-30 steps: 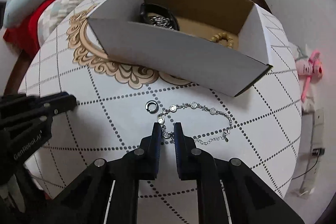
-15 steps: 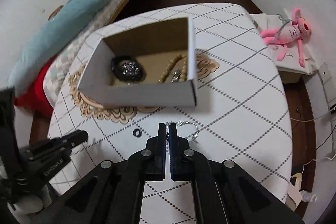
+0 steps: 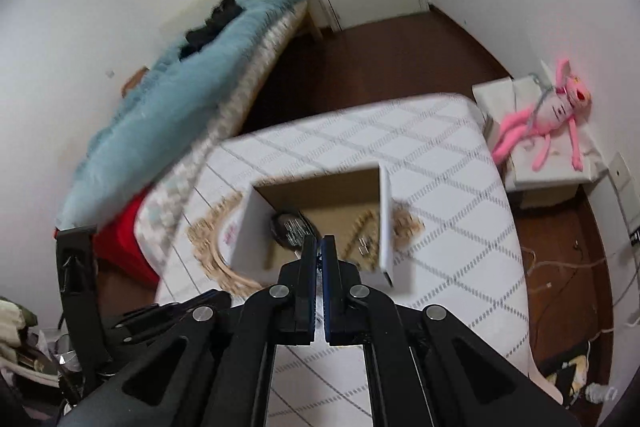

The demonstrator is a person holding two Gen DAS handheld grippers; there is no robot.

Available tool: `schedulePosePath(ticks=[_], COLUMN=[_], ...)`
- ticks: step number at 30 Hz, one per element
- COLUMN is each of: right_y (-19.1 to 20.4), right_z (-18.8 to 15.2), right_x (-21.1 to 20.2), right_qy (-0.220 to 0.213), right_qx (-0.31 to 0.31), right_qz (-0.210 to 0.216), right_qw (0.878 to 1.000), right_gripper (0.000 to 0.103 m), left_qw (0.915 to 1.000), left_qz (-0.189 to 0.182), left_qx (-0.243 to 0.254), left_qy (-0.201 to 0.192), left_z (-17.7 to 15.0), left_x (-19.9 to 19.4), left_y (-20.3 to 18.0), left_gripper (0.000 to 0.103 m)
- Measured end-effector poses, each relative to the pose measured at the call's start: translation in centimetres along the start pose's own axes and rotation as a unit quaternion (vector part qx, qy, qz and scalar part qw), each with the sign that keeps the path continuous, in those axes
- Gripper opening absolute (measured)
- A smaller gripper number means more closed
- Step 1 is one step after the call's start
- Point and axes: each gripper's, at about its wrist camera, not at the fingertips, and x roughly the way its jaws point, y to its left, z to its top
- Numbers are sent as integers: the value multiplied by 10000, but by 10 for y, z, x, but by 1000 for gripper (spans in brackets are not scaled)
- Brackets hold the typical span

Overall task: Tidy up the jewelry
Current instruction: 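Lower the bracelet into the box with the right gripper while the left gripper drops the earring in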

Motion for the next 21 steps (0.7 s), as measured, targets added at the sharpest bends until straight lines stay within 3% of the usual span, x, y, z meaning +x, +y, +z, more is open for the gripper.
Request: schedulePosePath(ticks=[5, 8, 13, 15, 17, 19, 21], right_y=[14, 14, 3, -3, -9, -16, -19], right_z=[35, 54, 73, 75, 75, 75, 73], right_x=[-1, 20, 77, 100, 116, 125, 124], right_qy=[-129, 55, 740, 1024, 1262, 1419, 1413], right_qx=[-107, -160, -64, 35, 93, 139, 98], right_qz=[156, 175, 212, 179, 75, -27, -118], right_qw=[9997, 9997, 9970, 9946, 9919, 9898, 9898], right_gripper=[2, 2, 2, 3, 3, 7, 33], left_qw=[9995, 9990, 9981, 9980, 9981, 9980, 9971], left_qz=[-124, -185, 76, 195, 332, 482, 653], left_qx=[226, 414, 442, 360, 266, 203, 206], left_qy=[-157, 38, 429, 473, 449, 353, 342], left_z=[46, 66, 88, 90, 92, 91, 88], left_x=[-3, 11, 43, 50, 53, 53, 54], left_y=[-9, -13, -11, -5, 3, 9, 14], left_gripper=[6, 8, 13, 24, 67, 75, 75])
